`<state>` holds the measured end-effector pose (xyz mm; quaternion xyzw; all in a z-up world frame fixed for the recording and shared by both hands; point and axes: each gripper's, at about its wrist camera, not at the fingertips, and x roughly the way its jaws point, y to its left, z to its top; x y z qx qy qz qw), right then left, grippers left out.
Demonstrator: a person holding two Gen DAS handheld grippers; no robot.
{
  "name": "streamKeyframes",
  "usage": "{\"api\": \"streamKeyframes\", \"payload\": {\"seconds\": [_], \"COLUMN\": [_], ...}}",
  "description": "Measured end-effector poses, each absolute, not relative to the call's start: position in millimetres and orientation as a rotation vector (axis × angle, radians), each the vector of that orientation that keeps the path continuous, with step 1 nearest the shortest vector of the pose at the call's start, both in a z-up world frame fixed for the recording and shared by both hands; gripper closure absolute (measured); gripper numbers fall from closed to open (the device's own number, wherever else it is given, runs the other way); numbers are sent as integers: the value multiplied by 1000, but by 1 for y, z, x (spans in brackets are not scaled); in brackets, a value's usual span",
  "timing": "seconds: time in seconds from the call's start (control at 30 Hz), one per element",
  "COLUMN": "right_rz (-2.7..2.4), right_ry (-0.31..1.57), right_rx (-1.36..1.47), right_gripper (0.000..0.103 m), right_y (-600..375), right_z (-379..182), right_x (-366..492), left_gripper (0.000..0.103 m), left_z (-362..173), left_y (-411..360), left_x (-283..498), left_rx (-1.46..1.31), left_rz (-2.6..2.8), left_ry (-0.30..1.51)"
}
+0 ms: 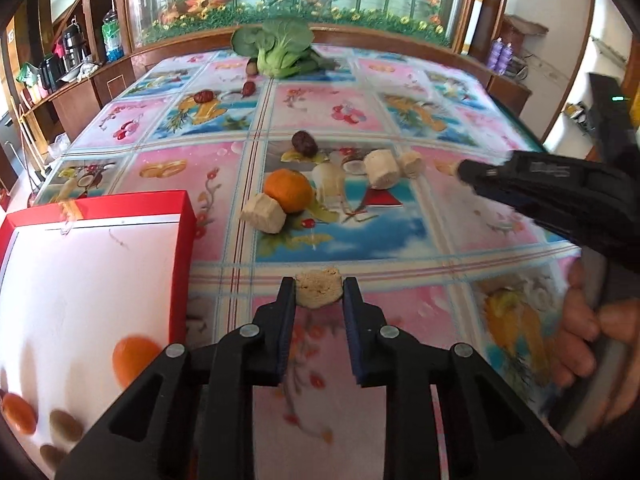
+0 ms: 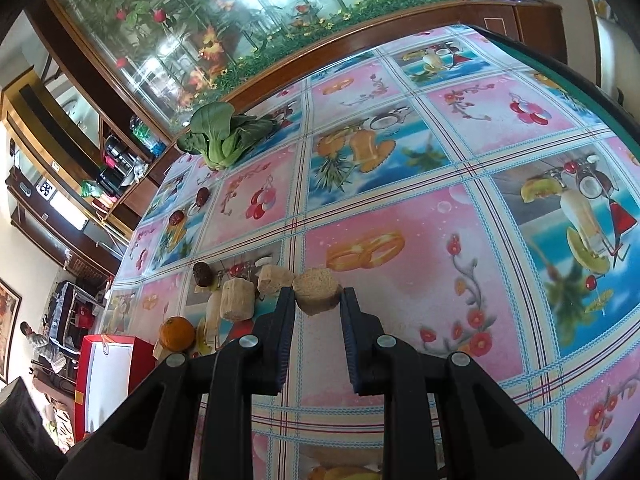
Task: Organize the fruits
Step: 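Carry the chunk into the tray and open the left gripper while the right releases its chunk there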
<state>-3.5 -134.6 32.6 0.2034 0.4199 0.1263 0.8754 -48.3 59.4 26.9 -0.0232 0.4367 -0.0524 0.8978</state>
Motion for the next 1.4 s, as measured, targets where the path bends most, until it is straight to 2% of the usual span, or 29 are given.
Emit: {"api": "streamKeyframes", "payload": {"seconds": [0.37, 0.67, 1.07, 1.4], "right_rz": [291, 287, 257, 223], "right_ry": [771, 682, 685, 685], "right_rx": [413, 387, 336, 286], "right_gripper": [81, 81, 81, 81], "right_y": [-131, -129, -122, -118], "right_z": [46, 54, 49, 45], "right_x": [-15, -24, -24, -25], "left_gripper": [78, 78, 78, 78], "left_z": [74, 87, 85, 65], "left_y": [76, 117, 211, 252], "left_x": [-115, -142, -166, -185], "left_rx": [-66, -91, -177, -221], "left_rz": [-128, -39, 172, 238], "left_ry": [763, 706, 662, 687]}}
